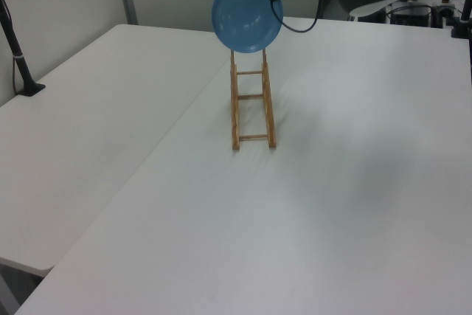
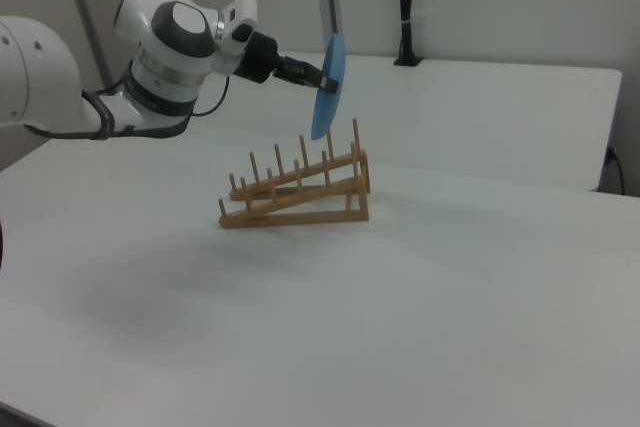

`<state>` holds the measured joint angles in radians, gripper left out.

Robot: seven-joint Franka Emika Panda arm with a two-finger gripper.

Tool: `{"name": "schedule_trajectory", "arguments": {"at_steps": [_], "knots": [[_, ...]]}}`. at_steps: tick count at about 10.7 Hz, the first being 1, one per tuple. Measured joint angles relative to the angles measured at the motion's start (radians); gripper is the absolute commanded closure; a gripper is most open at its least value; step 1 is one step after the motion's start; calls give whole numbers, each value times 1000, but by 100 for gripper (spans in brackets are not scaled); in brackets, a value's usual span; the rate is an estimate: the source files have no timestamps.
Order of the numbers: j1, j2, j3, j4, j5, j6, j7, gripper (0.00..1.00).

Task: Place plate in plate rack
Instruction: 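Lower the plate upright between the rack pegs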

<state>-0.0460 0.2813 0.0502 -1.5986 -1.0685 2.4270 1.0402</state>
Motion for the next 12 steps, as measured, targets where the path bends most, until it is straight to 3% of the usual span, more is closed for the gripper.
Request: {"name": "schedule_trajectory", "arguments": {"at_steps": [4, 12], "knots": [[45, 23, 2, 0, -41, 0, 20, 100], [48, 37, 1, -24, -177, 0, 71, 100]]}}
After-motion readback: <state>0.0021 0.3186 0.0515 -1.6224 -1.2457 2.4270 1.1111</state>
